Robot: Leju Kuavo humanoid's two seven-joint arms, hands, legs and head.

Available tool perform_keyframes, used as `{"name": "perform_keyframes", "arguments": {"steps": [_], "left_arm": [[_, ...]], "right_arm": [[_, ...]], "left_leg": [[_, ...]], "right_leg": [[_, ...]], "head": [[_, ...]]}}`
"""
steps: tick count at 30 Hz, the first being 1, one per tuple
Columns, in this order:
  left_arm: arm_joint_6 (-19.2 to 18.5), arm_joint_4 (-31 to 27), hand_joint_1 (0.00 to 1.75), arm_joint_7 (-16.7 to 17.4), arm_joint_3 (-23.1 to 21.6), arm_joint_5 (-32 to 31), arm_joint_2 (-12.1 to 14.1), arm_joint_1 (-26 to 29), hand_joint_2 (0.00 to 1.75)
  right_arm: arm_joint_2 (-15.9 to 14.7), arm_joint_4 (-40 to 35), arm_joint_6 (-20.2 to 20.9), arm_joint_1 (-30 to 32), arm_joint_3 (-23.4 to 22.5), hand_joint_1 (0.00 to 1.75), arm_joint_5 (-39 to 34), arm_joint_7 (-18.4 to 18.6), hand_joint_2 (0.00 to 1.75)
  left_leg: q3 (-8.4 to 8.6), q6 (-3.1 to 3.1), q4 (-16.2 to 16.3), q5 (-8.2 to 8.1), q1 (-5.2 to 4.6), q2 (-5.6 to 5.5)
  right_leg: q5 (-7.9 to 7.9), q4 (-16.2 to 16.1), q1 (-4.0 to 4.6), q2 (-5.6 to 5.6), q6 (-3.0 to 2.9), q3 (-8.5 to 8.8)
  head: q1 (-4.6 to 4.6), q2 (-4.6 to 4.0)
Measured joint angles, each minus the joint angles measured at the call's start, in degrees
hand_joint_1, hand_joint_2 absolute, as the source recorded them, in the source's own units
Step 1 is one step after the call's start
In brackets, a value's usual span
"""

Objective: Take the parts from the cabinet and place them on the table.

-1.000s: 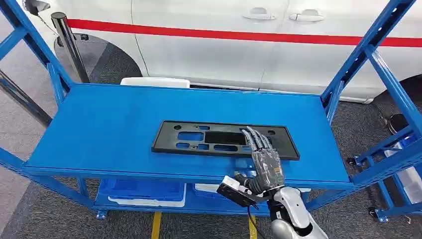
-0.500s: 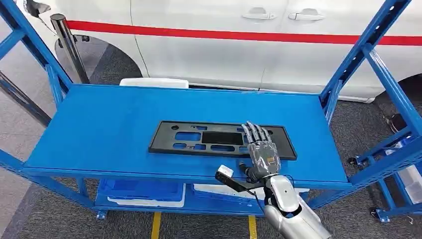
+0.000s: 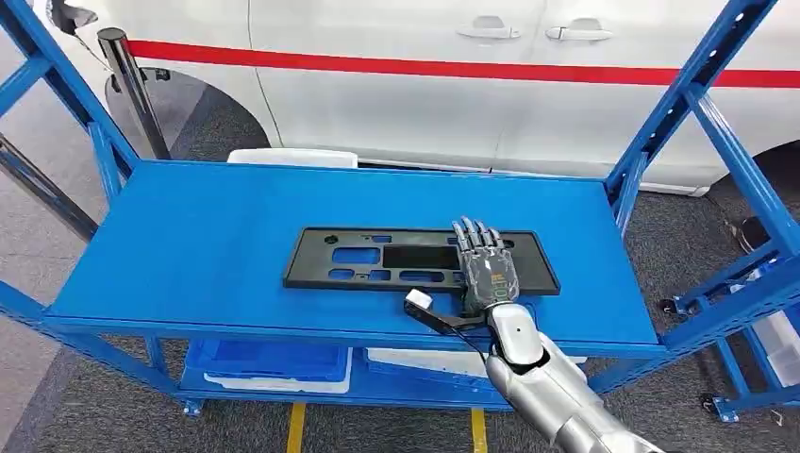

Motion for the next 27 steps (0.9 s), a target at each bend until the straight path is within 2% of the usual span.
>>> {"name": "perform_keyframes", "arguments": {"steps": [1, 4, 5, 10, 24, 27], "left_arm": [[-0.20, 0.00, 0.00, -0.13, 0.20, 0.20, -0.07, 0.02, 1.75], [-0.59, 0.00, 0.00, -0.24, 0.68, 0.35, -0.44, 0.10, 1.75], [-0.59, 0.00, 0.00, -0.33, 0.83, 0.46, -0.59, 0.13, 0.00], [-0.50, 0.00, 0.00, -0.90, 1.99, 1.46, -1.33, 0.51, 0.00], [-0.07, -0.02, 0.00, -1.01, 3.52, 1.62, -1.92, 1.09, 0.00], [1.47, -0.02, 0.00, 0.33, 3.65, 0.59, -1.95, 1.08, 0.00]], "right_arm": [[0.02, 0.44, -0.50, 0.11, 0.02, 1.75, -0.52, -0.07, 1.75], [-0.30, 0.70, -1.31, 0.83, -0.07, 1.75, -1.96, -0.63, 1.75], [-0.64, 0.63, -1.44, 1.17, -0.24, 1.75, -2.38, -0.99, 1.75], [-2.14, -1.95, -0.74, 2.58, -2.17, 1.75, -3.10, -2.75, 1.75], [-2.30, -6.74, 0.11, 5.09, -2.80, 1.75, -3.21, -3.12, 1.75], [-2.30, -7.48, 0.92, 5.34, -2.80, 1.75, -3.36, -3.48, 1.75]], "left_leg": [[0.00, 0.00, 0.00, 0.00, 0.00, 0.00], [0.00, 0.00, 0.02, 0.00, -0.01, -0.01], [-0.01, 0.01, 0.02, 0.00, -0.01, -0.03], [-0.01, 0.01, 0.02, 0.00, -0.02, -0.03], [-0.02, 0.01, 0.02, -0.01, -0.01, -0.02], [-0.03, 0.01, 0.01, -0.01, 0.00, -0.01]], "right_leg": [[0.00, 0.00, -0.01, 0.00, 0.00, -0.01], [0.00, -0.01, -0.03, 0.00, 0.00, -0.01], [0.00, -0.02, -0.03, -0.01, 0.00, 0.00], [0.00, -0.04, -0.03, -0.03, 0.00, 0.03], [-0.01, -0.03, 0.00, -0.03, 0.00, -0.02], [-0.01, -0.02, 0.00, -0.03, -0.01, -0.03]], "head": [[0.00, 0.00], [0.00, 0.00], [0.00, 0.00], [0.00, 0.00], [0.00, 0.00], [0.00, 0.00]]}}
